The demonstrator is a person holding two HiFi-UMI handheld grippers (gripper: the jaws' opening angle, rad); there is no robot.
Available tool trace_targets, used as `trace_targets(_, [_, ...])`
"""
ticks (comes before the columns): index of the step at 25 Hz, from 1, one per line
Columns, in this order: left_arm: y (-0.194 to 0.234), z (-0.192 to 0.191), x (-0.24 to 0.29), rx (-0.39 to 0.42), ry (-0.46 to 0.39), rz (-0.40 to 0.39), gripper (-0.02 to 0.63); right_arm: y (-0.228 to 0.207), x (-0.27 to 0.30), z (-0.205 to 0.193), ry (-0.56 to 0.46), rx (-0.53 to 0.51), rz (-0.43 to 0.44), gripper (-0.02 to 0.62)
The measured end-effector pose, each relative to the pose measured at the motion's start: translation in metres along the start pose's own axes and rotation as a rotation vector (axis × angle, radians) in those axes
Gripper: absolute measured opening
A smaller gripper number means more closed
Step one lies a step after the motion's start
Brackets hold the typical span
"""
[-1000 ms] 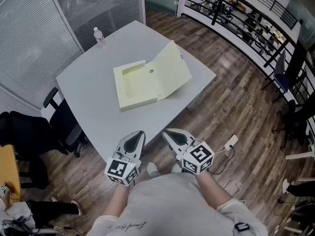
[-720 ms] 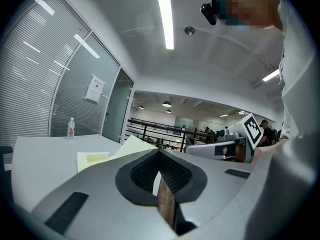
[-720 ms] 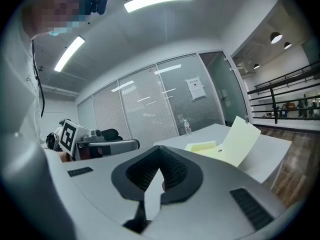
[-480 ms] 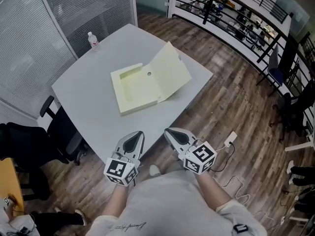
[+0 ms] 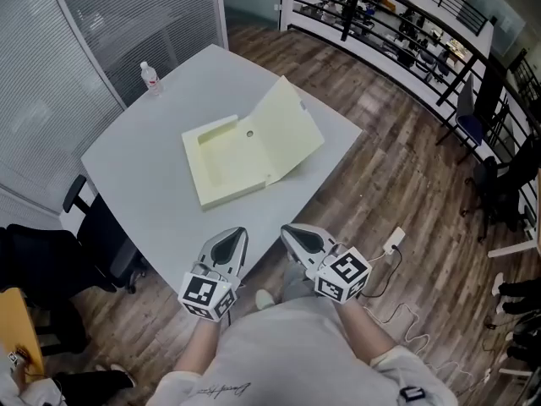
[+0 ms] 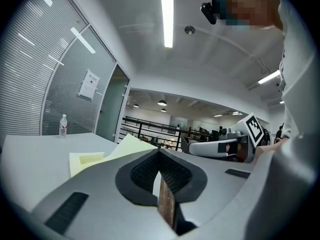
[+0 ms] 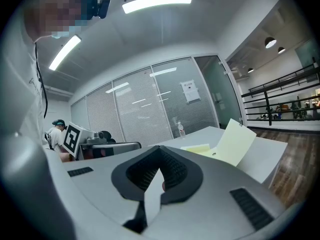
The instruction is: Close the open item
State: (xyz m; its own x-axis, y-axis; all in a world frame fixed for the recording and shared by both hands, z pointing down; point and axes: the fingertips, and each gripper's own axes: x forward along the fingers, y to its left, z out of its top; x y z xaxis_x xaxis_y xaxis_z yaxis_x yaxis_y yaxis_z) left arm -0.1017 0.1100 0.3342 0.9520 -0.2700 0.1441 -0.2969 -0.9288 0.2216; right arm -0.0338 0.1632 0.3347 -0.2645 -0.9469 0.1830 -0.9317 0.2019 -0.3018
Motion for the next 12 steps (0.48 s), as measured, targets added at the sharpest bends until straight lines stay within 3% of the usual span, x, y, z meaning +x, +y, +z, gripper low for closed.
trace_targets(12, [0.035, 0.021, 0.081, 0.0, -0.015, 0.084, 0.009, -0.074, 0.049, 0.036, 0.022, -0.032, 0.113, 0.021])
